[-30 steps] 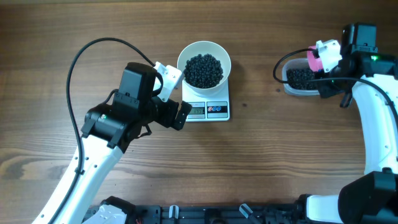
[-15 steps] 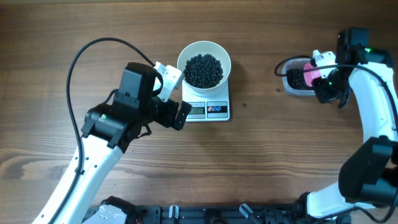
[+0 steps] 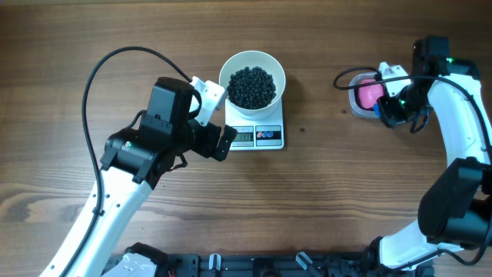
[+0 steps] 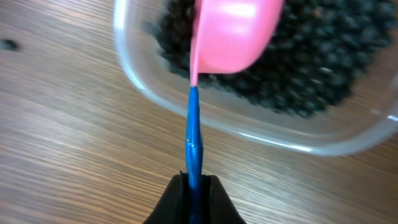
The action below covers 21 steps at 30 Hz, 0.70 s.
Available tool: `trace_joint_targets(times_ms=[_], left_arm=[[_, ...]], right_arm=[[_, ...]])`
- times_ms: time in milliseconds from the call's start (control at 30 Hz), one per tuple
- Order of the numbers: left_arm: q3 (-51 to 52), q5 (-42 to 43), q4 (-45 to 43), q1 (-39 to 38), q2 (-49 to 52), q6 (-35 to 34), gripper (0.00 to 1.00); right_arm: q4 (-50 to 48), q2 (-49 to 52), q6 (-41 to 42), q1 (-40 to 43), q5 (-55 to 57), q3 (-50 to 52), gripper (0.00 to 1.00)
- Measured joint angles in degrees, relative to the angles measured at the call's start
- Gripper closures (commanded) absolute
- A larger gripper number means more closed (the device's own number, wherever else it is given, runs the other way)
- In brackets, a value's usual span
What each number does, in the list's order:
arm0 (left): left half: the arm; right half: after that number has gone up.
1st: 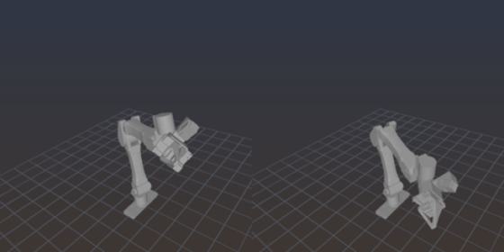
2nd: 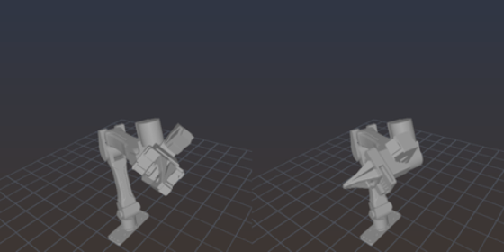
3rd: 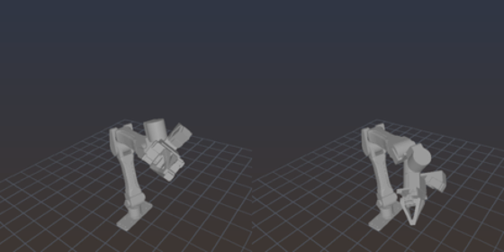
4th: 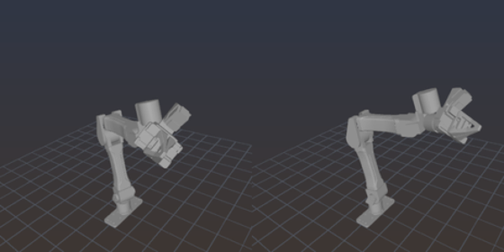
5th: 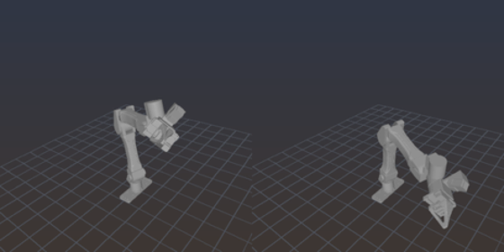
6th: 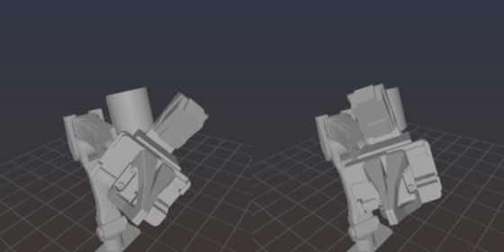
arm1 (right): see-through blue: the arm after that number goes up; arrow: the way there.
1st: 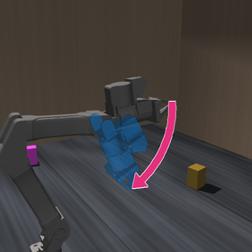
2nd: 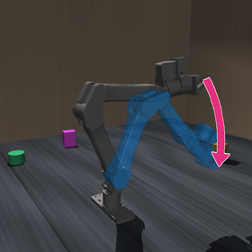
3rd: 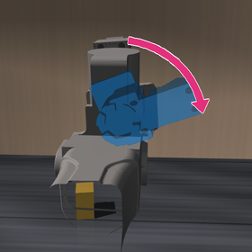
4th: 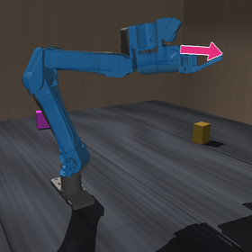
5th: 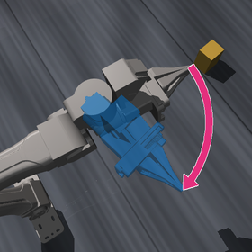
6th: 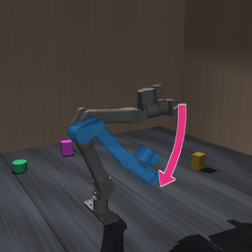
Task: Scoop item into bowl and weigh 150g on scale
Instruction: 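Dig the pink scoop into the beans and lift it out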
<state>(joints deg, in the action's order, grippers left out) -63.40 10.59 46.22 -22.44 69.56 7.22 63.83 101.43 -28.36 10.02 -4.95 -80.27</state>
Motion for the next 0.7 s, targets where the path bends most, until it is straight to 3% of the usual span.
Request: trace_joint_targets(times_ms=[200,700], left_arm=[[0.0,0.0,0.0,0.0,0.0,0.0,0.0],[0.0,0.0,0.0,0.0,0.0,0.0,0.0]], right_arm=[[0.87,0.0,0.0,0.07,-4.04,0.0,0.96],[1.6,-0.31,0.7,0.07,-0.59,0.0,0.96]])
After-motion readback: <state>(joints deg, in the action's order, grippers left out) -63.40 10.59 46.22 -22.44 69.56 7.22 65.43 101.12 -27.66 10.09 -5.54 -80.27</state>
